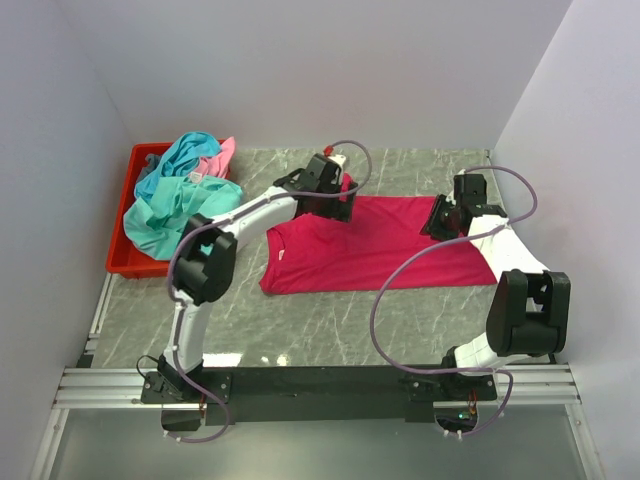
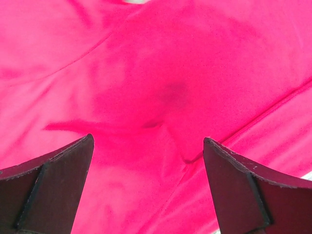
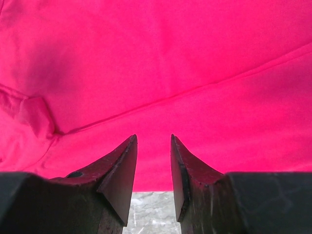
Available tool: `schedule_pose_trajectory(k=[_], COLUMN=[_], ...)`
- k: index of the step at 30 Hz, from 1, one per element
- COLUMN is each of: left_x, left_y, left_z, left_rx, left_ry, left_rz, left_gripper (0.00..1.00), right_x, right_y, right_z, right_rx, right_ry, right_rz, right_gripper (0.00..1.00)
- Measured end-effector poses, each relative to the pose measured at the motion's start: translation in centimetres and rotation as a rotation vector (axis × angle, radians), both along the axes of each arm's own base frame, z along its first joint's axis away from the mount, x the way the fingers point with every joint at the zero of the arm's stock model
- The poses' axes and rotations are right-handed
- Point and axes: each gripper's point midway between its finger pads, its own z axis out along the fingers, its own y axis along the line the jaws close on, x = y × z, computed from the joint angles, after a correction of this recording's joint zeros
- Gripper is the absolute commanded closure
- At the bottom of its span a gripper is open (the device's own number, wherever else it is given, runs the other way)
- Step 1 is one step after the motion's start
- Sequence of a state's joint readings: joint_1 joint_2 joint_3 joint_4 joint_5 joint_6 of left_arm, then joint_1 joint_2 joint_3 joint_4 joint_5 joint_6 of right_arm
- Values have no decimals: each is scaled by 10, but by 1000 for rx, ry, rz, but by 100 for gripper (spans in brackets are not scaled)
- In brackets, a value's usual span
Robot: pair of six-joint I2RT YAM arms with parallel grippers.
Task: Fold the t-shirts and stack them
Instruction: Fold the tshirt
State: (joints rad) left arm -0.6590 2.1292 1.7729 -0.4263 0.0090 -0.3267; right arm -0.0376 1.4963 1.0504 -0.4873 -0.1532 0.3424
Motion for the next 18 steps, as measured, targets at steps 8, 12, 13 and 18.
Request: schedule_pose_trajectory(k=[8,12,13,18], left_x=[-21,-33,-37,-63], left_y=[50,57,56,57], left_z=[4,-8,-12,-37], left_rx=[20,14,12,27], left_ry=[36,95,110,199], left_rz=[123,109,98,46], left_gripper=[1,1,1,1], right_x=[-1,-7,-8,-11], right_y=[-57,-90,-99,-115], right_z=[-15,-31,-34,-58], right_rx=[-32,-45,-50,-60], right_ry=[42,89,103,169], right_rz=[-135,-212,-231,-262], right_gripper=[58,57,57,56])
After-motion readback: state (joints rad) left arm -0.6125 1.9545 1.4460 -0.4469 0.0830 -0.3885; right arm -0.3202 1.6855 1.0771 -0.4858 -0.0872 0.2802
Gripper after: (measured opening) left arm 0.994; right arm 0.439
